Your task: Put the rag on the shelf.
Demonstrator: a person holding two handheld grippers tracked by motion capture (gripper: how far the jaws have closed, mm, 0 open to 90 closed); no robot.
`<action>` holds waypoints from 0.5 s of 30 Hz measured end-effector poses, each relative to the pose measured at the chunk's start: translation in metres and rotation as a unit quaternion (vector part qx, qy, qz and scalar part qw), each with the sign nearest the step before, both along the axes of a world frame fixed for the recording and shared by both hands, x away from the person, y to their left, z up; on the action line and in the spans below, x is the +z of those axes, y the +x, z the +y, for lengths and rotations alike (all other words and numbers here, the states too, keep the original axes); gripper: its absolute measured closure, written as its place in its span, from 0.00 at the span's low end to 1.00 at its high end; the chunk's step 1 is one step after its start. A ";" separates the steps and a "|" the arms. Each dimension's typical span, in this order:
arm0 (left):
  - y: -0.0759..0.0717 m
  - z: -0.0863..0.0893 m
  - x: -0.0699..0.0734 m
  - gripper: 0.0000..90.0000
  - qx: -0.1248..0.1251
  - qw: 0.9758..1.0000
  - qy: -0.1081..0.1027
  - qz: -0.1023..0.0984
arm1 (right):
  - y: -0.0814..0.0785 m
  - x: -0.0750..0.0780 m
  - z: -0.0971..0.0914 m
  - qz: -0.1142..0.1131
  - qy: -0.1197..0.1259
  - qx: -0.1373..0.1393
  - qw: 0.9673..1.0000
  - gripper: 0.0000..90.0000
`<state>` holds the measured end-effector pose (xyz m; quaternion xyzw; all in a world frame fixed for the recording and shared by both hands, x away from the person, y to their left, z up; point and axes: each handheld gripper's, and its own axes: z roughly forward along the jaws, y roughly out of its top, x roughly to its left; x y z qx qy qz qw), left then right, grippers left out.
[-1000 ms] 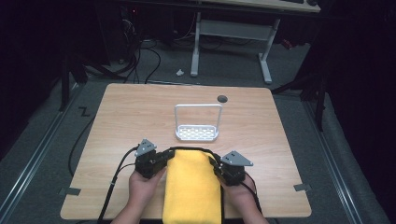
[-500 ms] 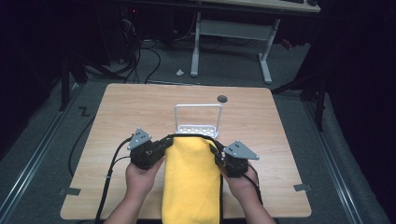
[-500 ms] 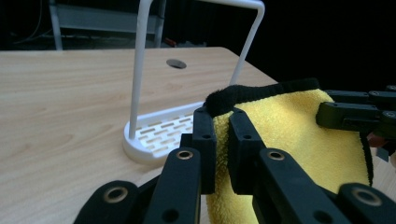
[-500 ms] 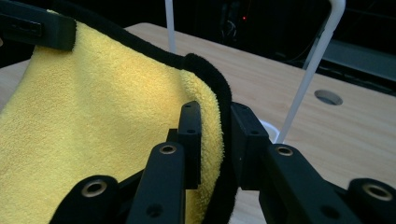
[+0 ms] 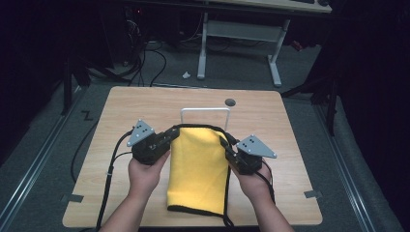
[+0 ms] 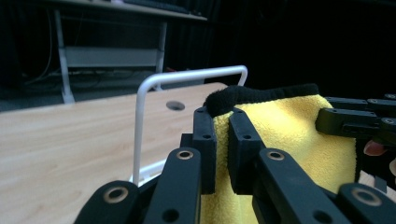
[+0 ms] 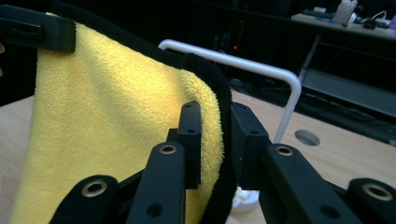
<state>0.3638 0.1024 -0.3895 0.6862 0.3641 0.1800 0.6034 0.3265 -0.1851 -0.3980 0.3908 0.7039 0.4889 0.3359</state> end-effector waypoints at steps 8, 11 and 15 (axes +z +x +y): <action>0.004 0.002 0.021 0.92 0.002 1.000 -0.008 -0.025 | 0.004 0.023 0.000 -0.026 0.005 -0.001 1.000 0.85; 0.005 0.003 0.029 0.92 0.003 0.999 -0.010 -0.035 | 0.005 0.031 0.001 -0.036 0.006 -0.001 0.999 0.85; 0.006 0.002 0.039 0.93 0.004 0.999 -0.017 -0.047 | 0.007 0.042 0.001 -0.048 0.011 -0.001 0.999 0.85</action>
